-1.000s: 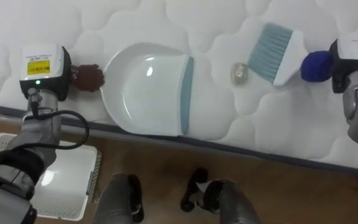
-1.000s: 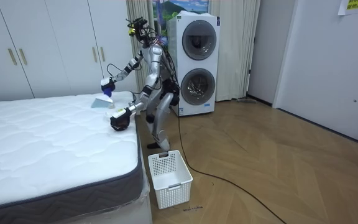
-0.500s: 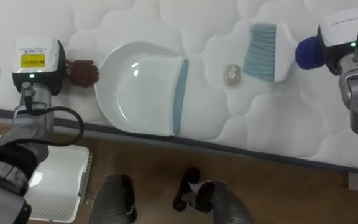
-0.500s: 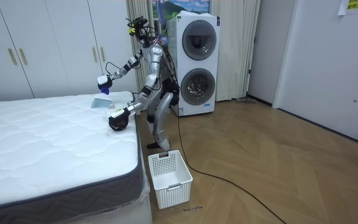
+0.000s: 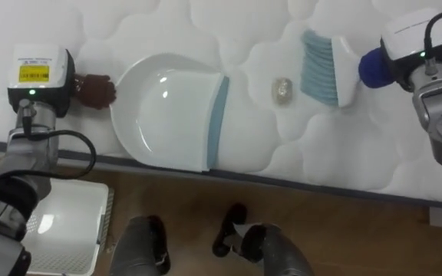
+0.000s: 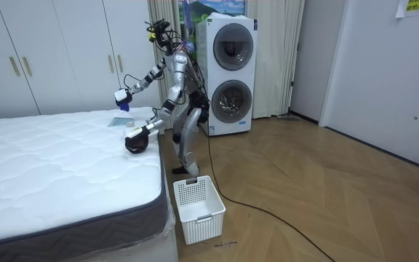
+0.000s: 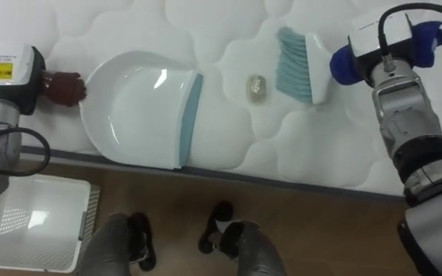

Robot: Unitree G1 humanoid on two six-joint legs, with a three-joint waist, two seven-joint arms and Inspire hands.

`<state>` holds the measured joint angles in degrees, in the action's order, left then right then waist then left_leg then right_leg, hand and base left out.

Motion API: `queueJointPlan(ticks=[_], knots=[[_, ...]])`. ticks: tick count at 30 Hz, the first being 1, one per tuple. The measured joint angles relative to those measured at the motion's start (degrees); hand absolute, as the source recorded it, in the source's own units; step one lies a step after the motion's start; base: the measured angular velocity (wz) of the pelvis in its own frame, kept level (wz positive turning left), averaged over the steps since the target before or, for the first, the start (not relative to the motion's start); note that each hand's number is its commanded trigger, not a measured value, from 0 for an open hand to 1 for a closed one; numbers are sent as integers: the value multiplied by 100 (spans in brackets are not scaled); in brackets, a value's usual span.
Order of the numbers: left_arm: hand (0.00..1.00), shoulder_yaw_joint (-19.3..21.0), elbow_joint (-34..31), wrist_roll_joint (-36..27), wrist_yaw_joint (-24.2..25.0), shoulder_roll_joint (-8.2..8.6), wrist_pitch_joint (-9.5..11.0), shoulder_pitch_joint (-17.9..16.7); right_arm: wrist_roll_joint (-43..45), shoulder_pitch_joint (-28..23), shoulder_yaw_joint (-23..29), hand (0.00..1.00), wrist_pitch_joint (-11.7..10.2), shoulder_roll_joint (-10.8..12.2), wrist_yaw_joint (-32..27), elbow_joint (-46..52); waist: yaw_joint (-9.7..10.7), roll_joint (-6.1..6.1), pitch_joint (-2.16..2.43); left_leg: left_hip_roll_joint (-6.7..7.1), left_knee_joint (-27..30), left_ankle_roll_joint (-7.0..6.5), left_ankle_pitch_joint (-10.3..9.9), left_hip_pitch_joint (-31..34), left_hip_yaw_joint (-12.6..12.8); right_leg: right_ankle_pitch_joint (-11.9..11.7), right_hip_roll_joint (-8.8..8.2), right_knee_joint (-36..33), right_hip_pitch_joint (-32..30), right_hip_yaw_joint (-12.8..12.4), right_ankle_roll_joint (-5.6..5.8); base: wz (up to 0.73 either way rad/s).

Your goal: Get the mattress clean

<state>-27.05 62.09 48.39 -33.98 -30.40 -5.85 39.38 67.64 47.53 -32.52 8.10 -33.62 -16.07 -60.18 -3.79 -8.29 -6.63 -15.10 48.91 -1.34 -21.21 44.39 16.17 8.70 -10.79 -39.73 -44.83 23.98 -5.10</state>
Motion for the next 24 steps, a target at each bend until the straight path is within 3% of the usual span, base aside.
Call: queueJointPlan(ticks=[10, 13, 19, 24], knots=[[100, -22, -20, -56, 112, 7, -20, 35, 4, -125, -108, 100, 25, 0, 3, 229, 20, 23, -13, -21, -10, 1, 4, -61, 14, -4, 47, 64, 87, 15, 1, 0], [100, -71, -28, -53, 239, 47, -31, 37, 17, -309, -251, 100, 26, 1, 53, 507, 22, 54, -30, -21, -90, 14, 8, -185, -16, -26, 96, 180, 253, 52, 16, 5], [100, -123, -40, -36, 330, 103, -51, 36, 4, -471, -260, 100, 71, 1, 217, 719, 16, 138, -19, -11, -134, 20, 12, -217, -16, -29, 98, 205, 284, 66, 24, 2], [100, -122, -67, -31, 331, 231, -50, 36, -44, -504, -264, 100, 74, 43, 306, 777, -40, 181, -23, 0, -159, 20, 13, -329, 95, -29, 82, 161, 281, -21, 25, -8]])
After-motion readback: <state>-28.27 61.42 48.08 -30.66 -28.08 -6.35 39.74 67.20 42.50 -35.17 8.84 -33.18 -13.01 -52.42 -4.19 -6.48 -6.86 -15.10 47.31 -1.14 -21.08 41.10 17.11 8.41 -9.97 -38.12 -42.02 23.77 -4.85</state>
